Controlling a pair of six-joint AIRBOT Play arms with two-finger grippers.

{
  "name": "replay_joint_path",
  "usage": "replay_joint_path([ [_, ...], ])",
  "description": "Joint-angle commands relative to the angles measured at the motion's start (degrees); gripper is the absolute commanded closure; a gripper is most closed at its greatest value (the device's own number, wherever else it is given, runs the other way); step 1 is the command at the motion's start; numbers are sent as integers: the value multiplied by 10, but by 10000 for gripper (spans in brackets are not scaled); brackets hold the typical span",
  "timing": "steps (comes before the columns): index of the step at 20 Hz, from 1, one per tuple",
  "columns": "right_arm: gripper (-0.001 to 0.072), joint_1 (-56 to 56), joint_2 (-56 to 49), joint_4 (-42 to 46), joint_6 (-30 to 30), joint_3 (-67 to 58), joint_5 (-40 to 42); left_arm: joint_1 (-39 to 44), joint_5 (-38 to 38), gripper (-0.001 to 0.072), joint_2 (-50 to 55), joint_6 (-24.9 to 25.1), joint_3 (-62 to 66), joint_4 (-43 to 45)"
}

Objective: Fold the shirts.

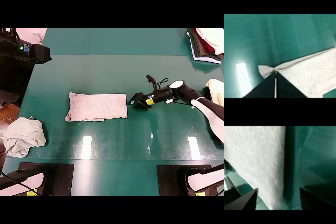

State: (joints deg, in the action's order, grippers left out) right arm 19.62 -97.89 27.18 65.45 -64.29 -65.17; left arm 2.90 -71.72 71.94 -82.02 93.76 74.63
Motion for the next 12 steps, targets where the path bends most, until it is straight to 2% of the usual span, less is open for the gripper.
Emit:
replay_joint_path([
  [1,122,39,-42,-37,-4,-28,12,-1,2,685,1,0,0,-4],
  [3,123,74,-69,-37,-3,-72,11,-1,2,685,1,11,0,-5],
  [4,169,91,-82,-37,-3,-95,12,-1,1,685,1,15,0,-5],
  [7,510,123,-107,-35,-4,-155,22,-1,0,685,1,14,0,-5],
  [9,701,129,-109,-31,-22,-180,25,1,-9,685,1,14,0,-25],
  [12,701,111,-100,-31,-30,-208,6,30,-6,686,1,14,0,-31],
])
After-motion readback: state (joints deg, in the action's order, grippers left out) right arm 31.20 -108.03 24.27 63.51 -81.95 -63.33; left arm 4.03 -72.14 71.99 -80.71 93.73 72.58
